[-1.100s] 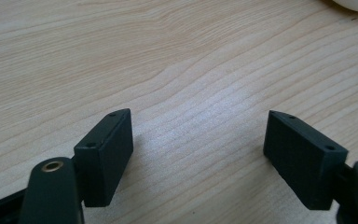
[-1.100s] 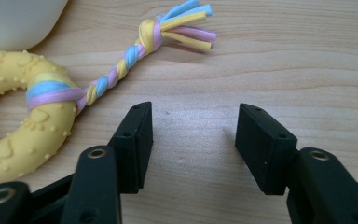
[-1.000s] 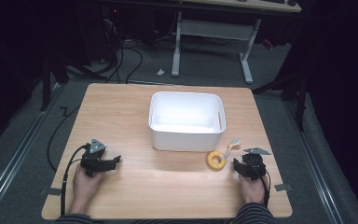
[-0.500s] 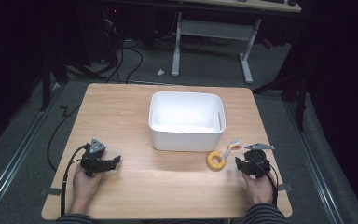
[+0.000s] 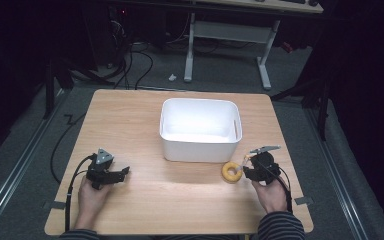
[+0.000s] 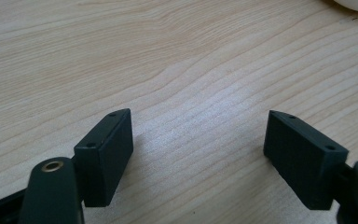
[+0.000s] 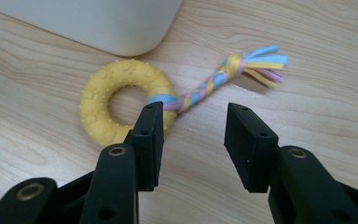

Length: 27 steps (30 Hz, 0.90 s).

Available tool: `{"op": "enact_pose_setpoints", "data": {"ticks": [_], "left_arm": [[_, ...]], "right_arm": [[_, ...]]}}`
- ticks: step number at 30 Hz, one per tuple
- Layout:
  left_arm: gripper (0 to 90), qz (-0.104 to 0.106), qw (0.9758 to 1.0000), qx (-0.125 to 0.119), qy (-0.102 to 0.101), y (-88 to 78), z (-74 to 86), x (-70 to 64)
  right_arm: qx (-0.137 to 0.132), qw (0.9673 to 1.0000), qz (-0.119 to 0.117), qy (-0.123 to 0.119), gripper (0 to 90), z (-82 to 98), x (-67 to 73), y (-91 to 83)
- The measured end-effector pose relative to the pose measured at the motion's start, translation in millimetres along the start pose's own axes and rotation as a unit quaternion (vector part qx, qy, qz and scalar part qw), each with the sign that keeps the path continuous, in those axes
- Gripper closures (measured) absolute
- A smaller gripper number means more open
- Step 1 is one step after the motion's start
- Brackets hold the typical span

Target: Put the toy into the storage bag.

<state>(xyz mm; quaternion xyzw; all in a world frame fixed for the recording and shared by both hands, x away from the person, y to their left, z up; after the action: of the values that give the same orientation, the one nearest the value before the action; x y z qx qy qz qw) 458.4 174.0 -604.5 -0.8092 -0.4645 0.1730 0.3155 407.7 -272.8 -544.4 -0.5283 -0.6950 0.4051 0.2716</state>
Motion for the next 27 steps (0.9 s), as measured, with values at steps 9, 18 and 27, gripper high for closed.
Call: {"op": "enact_pose_setpoints", "data": {"ticks": [9,18,27], "left_arm": [[24.2,0.0,1.0,0.0,0.0,-0.1,0.1,0.1],[24.2,0.0,1.0,0.0,0.0,0.0,0.0,0.0],[24.2,0.0,1.0,0.0,0.0,0.0,0.0,0.0]], "right_arm": [[0.022,0.9997,-0.013,0.004,57.3,-3.3,11.7,14.1],[0.041,0.999,-0.02,0.006,56.5,-2.0,15.8,24.8],[0.054,0.9981,-0.023,0.018,56.5,-1.3,18.7,36.1]]}}
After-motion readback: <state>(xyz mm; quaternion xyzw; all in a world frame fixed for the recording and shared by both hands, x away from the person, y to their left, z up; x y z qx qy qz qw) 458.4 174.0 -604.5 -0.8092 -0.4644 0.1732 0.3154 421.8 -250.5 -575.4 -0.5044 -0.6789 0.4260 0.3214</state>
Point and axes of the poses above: each handheld gripper's, and its own axes: y roughly forward along the jaws, z roughly out of its underside, x roughly to its left, the point moved 10 cm from there along y, roughly forward along the jaws, and after that the axes turned 2 degrees about -z, right-handed, at the moved point
